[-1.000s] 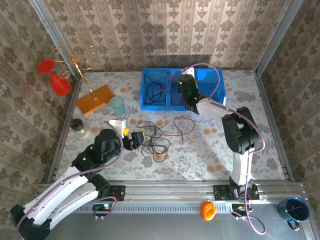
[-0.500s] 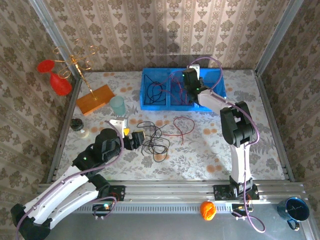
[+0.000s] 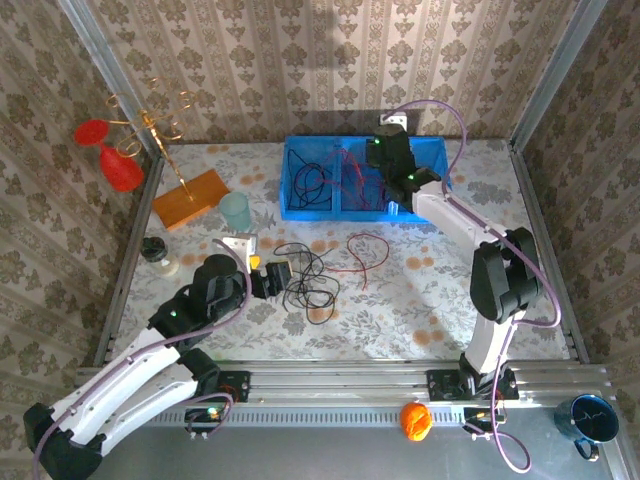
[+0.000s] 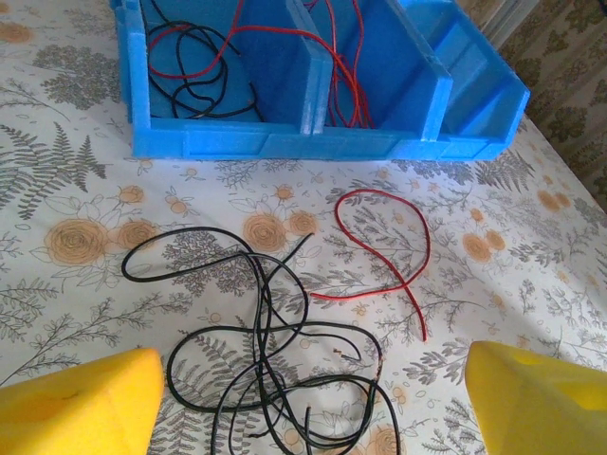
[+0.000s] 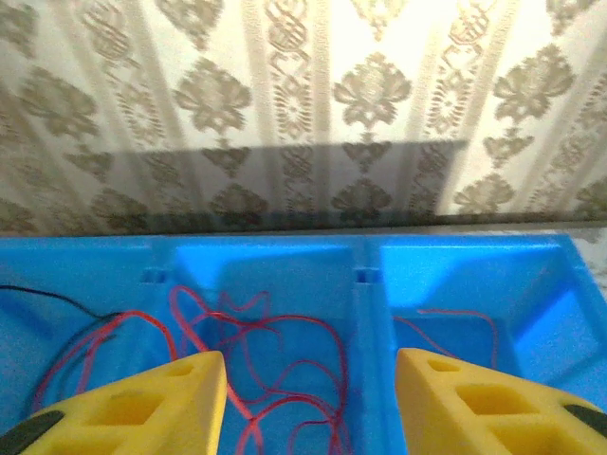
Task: Untangle the cables
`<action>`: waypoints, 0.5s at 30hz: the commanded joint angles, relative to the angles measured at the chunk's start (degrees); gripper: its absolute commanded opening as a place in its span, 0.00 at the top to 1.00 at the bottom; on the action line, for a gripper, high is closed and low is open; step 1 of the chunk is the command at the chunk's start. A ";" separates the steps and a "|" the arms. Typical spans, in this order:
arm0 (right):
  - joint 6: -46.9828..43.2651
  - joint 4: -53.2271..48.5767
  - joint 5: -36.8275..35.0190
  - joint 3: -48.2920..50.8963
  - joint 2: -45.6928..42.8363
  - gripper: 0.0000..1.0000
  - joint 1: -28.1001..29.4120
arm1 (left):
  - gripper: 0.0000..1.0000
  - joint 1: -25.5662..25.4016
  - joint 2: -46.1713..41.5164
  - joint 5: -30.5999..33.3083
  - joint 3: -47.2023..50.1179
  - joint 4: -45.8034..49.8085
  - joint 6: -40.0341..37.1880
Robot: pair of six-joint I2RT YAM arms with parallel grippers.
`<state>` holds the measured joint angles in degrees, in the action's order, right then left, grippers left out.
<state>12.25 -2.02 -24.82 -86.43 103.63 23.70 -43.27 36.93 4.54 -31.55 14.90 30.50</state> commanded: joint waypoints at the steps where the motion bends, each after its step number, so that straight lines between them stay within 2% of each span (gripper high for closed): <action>1: 1.41 -3.09 3.22 -1.37 1.18 0.50 0.90 | 0.16 0.72 0.39 -0.11 -0.08 -1.27 0.86; 3: 1.67 -2.62 5.73 -1.85 1.65 0.50 1.15 | 0.16 0.91 0.63 -0.32 -0.39 -0.90 0.68; 7: 1.41 -5.83 16.44 -8.04 6.51 0.45 0.69 | 0.16 1.67 0.87 -0.62 -0.33 -0.40 0.37; 12: 1.09 -12.27 21.55 -18.91 15.79 0.43 -0.99 | 0.16 2.66 1.98 -2.34 -0.61 -0.59 0.44; 15: 0.17 -16.84 23.02 -25.05 20.81 0.47 -1.77 | 0.16 2.95 2.53 -2.81 -1.26 0.15 -0.03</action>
<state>13.21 -12.32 -6.11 -107.57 121.01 23.00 -40.77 39.27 3.05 -31.57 14.61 30.46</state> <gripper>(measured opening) 0.532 0.845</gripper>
